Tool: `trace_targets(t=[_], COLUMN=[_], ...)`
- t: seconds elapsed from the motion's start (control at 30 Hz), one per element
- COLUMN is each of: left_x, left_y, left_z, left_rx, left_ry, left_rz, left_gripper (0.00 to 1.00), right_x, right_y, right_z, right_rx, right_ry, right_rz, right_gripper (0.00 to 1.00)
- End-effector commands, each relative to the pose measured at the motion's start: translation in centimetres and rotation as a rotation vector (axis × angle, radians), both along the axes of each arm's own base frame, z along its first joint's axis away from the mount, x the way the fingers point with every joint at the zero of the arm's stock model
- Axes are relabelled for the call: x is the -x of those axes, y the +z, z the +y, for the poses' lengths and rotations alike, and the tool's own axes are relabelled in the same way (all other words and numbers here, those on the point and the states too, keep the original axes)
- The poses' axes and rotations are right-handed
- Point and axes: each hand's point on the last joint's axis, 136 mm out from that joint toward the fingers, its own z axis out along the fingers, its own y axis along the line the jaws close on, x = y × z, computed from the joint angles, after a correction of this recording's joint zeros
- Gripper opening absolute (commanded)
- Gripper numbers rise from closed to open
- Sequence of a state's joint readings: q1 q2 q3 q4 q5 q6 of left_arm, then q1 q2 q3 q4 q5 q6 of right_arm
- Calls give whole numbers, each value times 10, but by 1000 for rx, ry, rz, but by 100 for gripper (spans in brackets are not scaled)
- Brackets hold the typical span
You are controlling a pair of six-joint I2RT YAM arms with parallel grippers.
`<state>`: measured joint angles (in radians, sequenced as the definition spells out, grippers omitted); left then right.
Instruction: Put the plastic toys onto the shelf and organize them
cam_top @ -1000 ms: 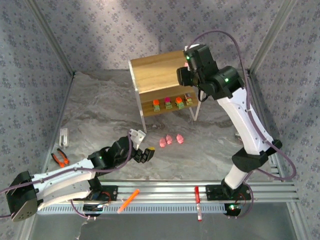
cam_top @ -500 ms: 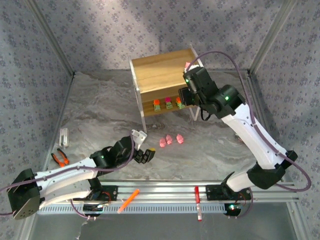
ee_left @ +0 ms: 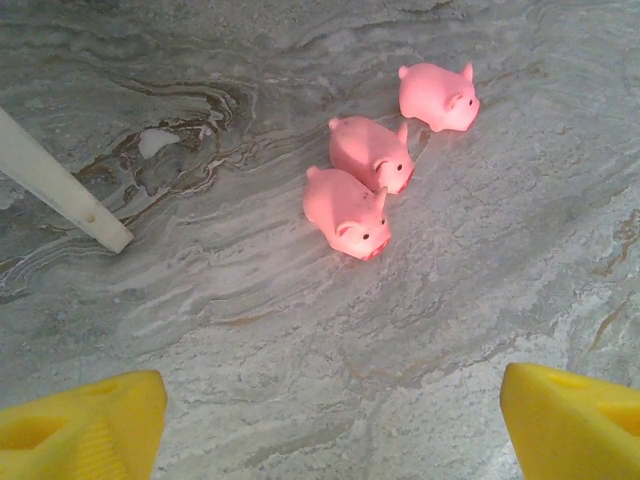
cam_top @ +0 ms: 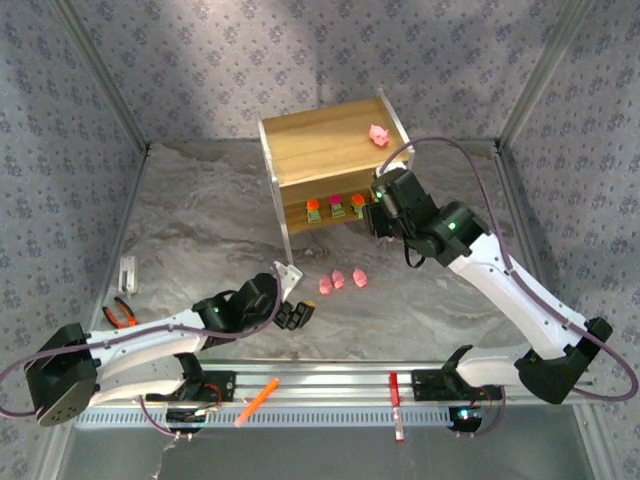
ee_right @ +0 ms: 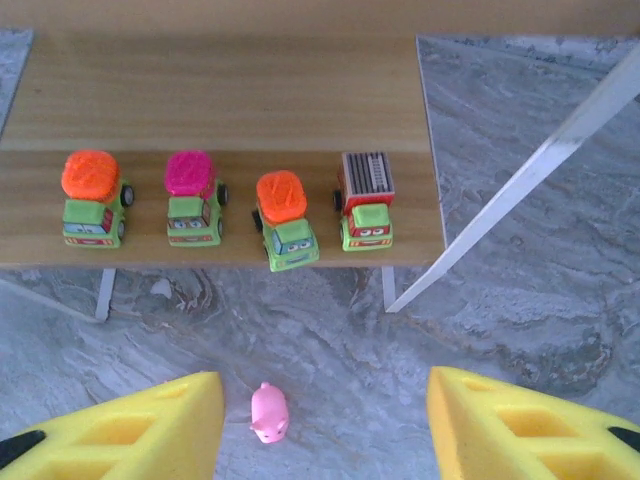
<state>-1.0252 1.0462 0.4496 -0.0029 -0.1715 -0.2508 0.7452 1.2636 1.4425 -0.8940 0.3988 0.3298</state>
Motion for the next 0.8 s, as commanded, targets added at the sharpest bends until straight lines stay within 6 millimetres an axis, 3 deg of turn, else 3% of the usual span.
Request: trace_targets(t=[0.0,0.77], left_x=[-1,-3], left_y=[11,0], left_z=[-12,-16], left_rx=[6,-53], left_ry=[-29,-28], left_rz=[-18,1], left_gripper=[86,86], right_x=[4,30], right_y=[-7,-136], right_z=[7,22], right_rx=[-68,-78], right_ry=[-2,21], right_rz=[-6,201], right_gripper=[57,57])
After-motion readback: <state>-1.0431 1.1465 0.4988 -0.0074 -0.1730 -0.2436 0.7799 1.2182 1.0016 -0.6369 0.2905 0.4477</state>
